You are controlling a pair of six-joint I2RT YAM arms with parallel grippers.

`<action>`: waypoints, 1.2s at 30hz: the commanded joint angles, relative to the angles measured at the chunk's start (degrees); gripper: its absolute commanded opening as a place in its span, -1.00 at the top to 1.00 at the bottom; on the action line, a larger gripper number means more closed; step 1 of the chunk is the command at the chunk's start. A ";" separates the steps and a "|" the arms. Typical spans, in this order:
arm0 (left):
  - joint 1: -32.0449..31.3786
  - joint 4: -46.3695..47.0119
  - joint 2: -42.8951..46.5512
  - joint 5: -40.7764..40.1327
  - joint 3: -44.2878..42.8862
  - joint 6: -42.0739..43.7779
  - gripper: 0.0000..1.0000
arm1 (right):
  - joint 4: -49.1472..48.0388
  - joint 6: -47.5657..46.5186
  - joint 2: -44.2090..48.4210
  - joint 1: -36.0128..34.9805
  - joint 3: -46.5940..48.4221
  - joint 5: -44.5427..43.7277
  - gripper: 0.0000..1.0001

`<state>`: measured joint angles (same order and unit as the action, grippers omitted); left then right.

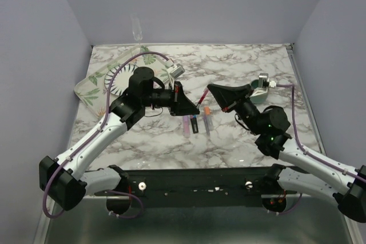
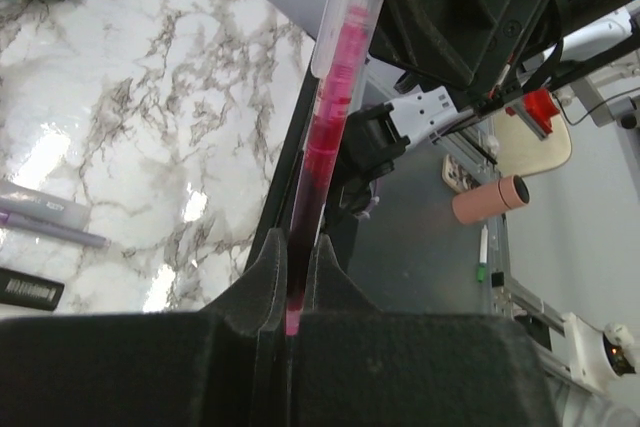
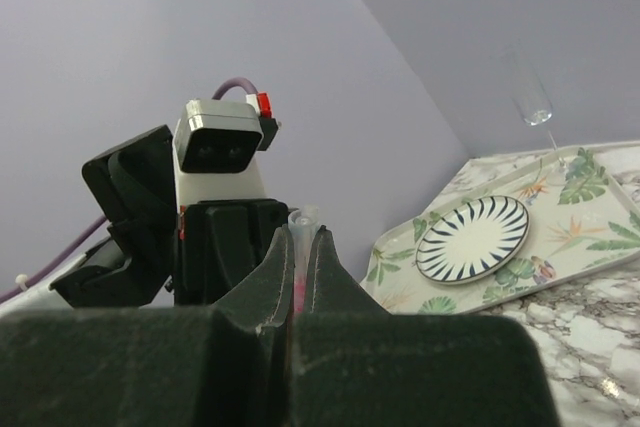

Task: Insert the pens into the pen caps

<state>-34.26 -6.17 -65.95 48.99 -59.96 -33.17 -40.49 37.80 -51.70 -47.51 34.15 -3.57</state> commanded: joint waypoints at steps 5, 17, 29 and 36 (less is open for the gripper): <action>1.74 14.53 -1.37 -17.26 -8.06 0.20 1.00 | 21.50 -0.45 -1.65 -8.66 -6.20 21.59 0.99; 2.09 14.96 0.64 -13.32 -3.33 2.14 1.00 | 42.23 -1.14 4.42 -9.71 7.66 0.70 0.92; 2.09 8.73 7.77 -15.50 4.51 6.01 1.00 | 48.84 -5.64 3.62 -9.62 28.08 -10.75 -0.47; 2.18 -3.27 6.46 -27.60 2.84 3.12 1.00 | 53.40 -1.42 8.54 -9.71 24.65 -16.98 -1.00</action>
<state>-32.05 0.73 -58.72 33.06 -55.77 -28.49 6.24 33.28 -45.56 -56.99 60.51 -14.85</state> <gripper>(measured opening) 0.032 0.986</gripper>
